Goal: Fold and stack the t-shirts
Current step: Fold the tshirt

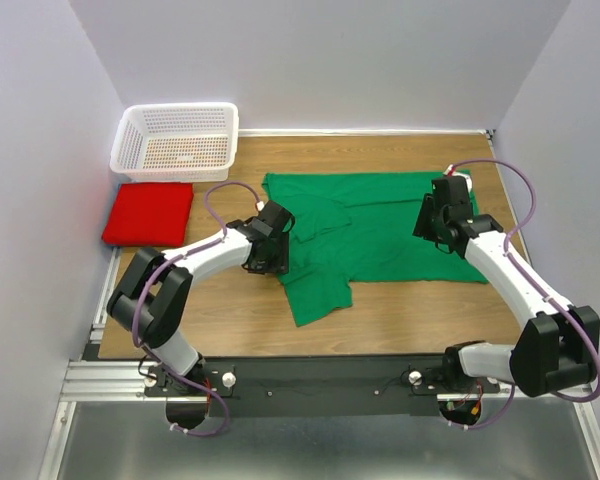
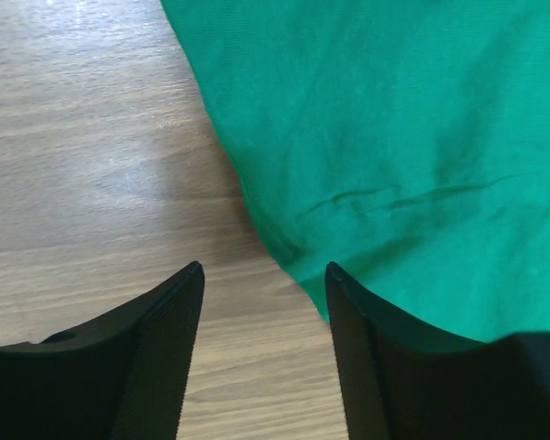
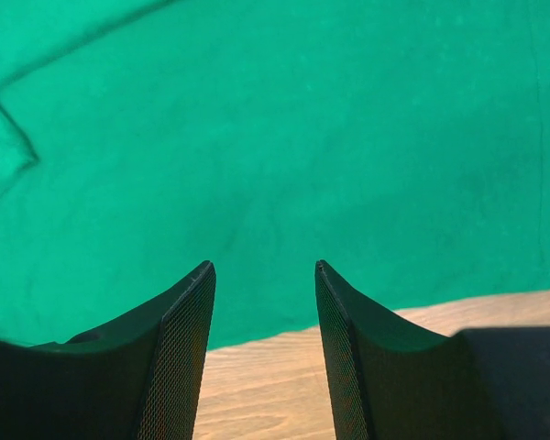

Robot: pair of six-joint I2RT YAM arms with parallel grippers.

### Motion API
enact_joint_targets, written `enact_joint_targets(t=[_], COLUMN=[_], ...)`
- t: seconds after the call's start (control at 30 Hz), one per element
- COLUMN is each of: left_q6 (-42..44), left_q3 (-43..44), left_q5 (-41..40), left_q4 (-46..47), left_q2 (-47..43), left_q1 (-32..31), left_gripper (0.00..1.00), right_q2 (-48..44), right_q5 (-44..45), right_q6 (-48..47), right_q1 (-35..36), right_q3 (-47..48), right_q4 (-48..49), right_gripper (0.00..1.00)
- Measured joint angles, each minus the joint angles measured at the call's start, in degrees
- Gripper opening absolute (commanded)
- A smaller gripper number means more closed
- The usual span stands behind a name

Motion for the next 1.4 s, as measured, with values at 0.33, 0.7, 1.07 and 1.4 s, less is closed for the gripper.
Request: enact_joint_targets(t=[0.33, 0.7, 1.07, 1.4], left_q6=[-1.03, -1.51, -1.38, 1.14], left_q3=[1.77, 3.10, 3.89, 1.95], left_q5=[0.17, 0.20, 0.17, -0.11], left_q4=[-0.09, 0.44, 0.28, 1.49], left_q2=[3.76, 5.77, 6.56, 5.03], left_q1=[0.00, 0.00, 0.00, 3.28], left_gripper=[0.44, 0.28, 0.00, 0.00], right_q2=[-0.13, -1.01, -2.86, -0.83], right_q5=[0.11, 0.76, 4.50, -1.79], right_q6=[0.24, 0.22, 1.55, 5.73], right_q1=[0.00, 0.00, -1.90, -22.84], right_q3=[-3.80, -4.46, -5.33, -10.40], right_q4=[-1.18, -1.31, -3.02, -3.21], right_gripper=[0.56, 0.56, 0.60, 0.49])
